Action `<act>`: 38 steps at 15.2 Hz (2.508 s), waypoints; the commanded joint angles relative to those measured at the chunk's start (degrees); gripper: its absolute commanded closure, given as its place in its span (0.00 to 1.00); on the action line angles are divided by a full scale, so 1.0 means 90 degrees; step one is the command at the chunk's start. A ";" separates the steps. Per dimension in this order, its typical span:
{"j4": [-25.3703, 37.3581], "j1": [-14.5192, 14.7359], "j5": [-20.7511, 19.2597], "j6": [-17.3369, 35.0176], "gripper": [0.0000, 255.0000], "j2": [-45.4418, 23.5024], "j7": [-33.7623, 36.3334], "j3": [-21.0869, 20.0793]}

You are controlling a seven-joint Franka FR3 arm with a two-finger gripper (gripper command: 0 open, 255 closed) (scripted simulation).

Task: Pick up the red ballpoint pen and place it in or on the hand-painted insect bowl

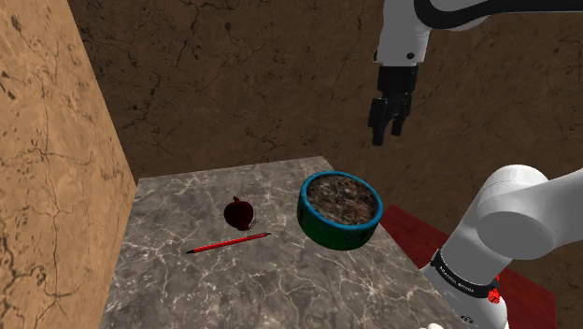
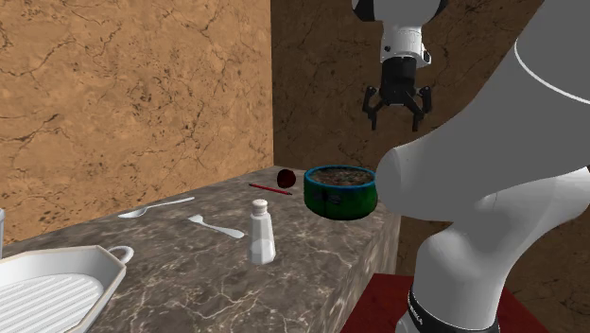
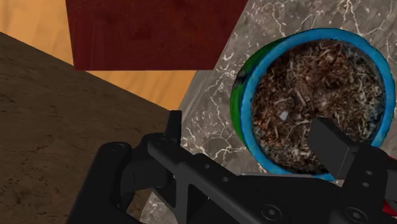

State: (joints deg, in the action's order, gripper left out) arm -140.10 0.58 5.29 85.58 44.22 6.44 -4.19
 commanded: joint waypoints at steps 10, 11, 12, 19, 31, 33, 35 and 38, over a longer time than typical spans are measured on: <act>-0.0011 0.0830 0.0200 0.1815 0.00 -0.1484 -0.1187 -0.0482; 0.0014 0.0917 0.0215 0.1999 0.00 -0.1655 -0.1312 -0.0543; 0.0043 0.1000 0.0228 0.2180 0.00 -0.1826 -0.1436 -0.0606; 0.0340 0.1556 0.0236 0.3342 0.00 -0.3007 -0.2241 -0.1076; 0.0599 0.2103 -0.0037 0.4785 0.00 -0.4418 -0.2934 -0.1666; 0.0521 0.2105 -0.0068 0.4965 0.00 -0.4524 -0.2909 -0.1678; 0.0463 0.2107 -0.0095 0.5107 0.00 -0.4611 -0.2887 -0.1686; 0.0463 0.2107 -0.0095 0.5107 0.00 -0.4611 -0.2887 -0.1686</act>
State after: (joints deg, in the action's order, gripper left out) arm -135.94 19.55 4.46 131.49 2.77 -19.54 -19.36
